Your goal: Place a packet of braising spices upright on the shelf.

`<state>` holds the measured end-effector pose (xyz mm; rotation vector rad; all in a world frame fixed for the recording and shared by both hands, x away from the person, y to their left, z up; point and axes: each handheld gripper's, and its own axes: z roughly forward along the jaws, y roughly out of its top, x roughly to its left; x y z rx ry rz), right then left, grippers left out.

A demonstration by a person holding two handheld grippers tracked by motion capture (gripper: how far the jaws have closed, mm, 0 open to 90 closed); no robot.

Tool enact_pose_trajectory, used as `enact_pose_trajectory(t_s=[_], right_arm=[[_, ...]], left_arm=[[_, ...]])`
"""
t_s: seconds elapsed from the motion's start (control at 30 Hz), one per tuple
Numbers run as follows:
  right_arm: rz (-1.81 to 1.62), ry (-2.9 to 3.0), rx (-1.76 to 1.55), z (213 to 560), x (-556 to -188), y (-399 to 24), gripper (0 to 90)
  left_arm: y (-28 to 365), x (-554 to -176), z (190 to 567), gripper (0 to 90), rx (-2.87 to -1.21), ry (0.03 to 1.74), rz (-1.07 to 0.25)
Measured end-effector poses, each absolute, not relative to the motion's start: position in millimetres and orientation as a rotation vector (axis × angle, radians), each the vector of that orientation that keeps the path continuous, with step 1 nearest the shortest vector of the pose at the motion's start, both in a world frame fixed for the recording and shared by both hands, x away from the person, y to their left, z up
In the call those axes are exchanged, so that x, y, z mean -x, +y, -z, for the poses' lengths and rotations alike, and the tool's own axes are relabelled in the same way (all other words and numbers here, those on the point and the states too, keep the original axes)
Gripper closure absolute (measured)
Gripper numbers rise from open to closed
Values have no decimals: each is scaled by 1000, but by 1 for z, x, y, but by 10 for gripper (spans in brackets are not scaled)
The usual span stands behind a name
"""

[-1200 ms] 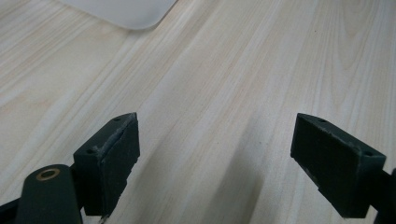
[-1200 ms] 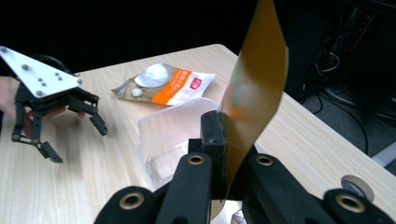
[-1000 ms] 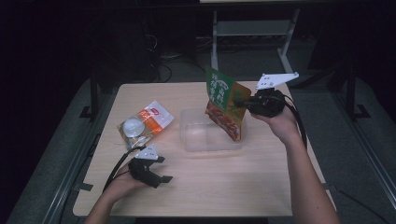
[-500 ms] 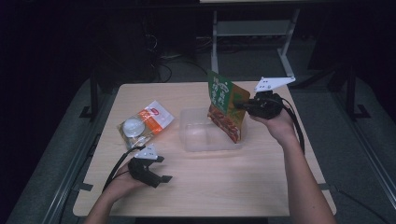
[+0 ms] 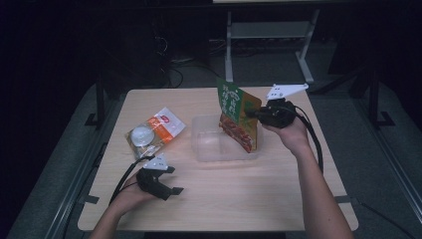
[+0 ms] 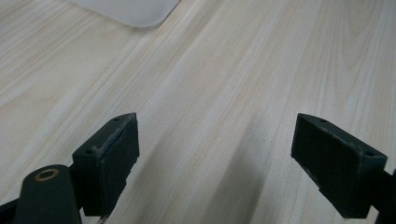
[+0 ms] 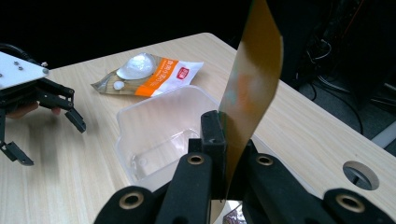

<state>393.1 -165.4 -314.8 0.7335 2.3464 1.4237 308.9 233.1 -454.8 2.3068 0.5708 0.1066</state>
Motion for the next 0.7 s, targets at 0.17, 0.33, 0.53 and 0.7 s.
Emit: enact_pose_trajectory(t_s=[0.17,0.33,0.53,0.7], right_arm=[[-1438,2343,-741,321,-393,-163,900],[-1442,2352,-764,332,-393,-165,900],[-1489,2333,-802,340,-392,-173,898],[-1487,2326,-820,345,-391,-178,894]], left_arm=[[233,-309,455,148,-2307,574,-101],[233,-309,456,148,-2317,569,-101],[232,-309,457,148,-2325,572,-97],[231,-309,457,148,-2331,566,-96]])
